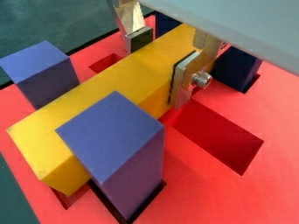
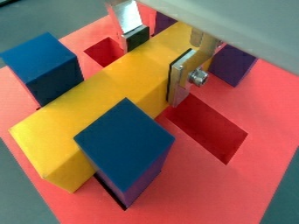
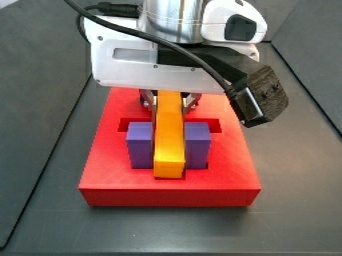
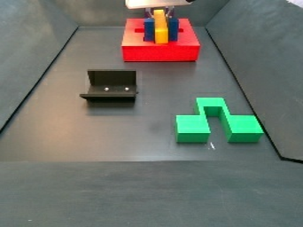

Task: Pick up the yellow object. Move up. Move to above the board. Insert the yellow object.
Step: Insert the yellow object.

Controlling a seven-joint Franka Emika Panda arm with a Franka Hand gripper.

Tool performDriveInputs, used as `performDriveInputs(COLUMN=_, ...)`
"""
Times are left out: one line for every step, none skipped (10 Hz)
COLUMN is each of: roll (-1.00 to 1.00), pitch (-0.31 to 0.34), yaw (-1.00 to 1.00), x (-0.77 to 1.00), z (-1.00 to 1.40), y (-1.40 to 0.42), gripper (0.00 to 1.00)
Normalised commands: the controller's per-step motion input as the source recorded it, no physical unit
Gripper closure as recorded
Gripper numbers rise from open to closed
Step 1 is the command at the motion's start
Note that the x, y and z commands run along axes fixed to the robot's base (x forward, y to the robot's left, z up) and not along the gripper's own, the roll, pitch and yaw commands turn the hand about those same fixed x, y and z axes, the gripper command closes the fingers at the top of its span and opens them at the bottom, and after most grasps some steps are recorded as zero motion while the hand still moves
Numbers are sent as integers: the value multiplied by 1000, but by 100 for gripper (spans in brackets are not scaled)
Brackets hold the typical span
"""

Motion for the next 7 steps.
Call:
performDriveInputs(roll=190, pitch=-70, yaw=-140, x=-320, z=123, y=-34, gripper=100)
performDriveInputs(roll=76, pitch=-14, yaw=-129, x=-194, z=0, y=0, gripper=100)
performDriveInputs(roll=9, pitch=-10, yaw=-71, x=-177, z=-271, y=43, gripper=100)
performDriveInputs(roll=0, pitch=-23, yaw=0, x=-180, z=-457, y=40, gripper=100)
performDriveInputs(roll=40, pitch=-9, yaw=0, x=-74, z=-563, y=40, gripper=100)
performDriveInputs(roll=103, pitch=0, yaw=51, x=-71, z=-583, y=43, gripper=100)
performDriveInputs(roll=189, pitch=-10, yaw=229, x=-94, z=-500, y=0, gripper=100)
